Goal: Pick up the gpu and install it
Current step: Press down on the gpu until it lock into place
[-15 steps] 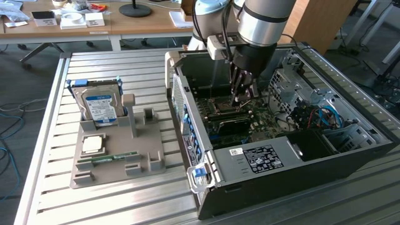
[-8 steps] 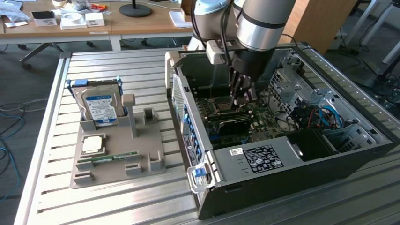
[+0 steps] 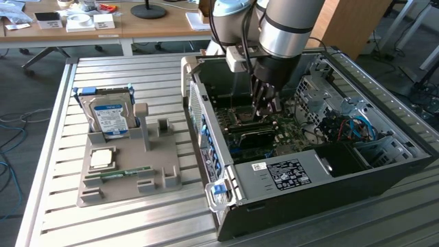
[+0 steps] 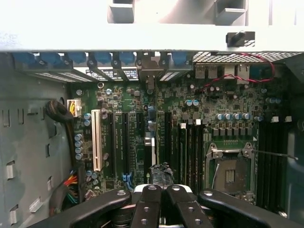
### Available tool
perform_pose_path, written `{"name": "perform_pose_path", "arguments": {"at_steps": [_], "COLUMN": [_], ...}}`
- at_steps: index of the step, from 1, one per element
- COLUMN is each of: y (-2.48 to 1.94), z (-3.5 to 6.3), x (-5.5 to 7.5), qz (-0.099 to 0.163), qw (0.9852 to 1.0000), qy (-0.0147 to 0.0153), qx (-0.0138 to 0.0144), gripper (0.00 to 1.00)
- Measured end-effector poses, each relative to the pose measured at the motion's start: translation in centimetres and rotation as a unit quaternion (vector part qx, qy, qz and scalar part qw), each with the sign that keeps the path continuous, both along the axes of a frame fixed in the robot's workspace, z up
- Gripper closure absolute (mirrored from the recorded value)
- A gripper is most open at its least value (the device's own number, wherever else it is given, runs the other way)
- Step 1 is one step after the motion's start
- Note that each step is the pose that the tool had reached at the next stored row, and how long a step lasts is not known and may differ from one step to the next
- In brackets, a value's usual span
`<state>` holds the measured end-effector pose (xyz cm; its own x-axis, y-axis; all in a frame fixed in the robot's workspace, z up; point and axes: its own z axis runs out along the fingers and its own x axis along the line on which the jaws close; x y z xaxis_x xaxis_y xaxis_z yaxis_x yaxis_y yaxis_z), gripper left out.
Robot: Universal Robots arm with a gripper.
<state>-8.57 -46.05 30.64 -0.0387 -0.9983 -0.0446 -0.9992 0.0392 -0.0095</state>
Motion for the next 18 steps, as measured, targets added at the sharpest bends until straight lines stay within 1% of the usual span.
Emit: {"name": "perform_pose_path", "arguments": {"at_steps": [4, 11, 16, 18], "y": [0.00, 0.00, 0.00, 0.00], "z": [-0.58, -1.31, -1.43, -1.69], "x": [0.0, 0.0, 0.0, 0.0], "qz": [0.000, 0.000, 0.000, 0.000], "qw": [1.0000, 1.0000, 1.0000, 1.0000], "qy": [0.0000, -0.0001, 0.0000, 0.0000], "qx": [0.0001, -0.0001, -0.0003, -0.0003], "gripper": [0.89, 0.89, 0.89, 0.89]}}
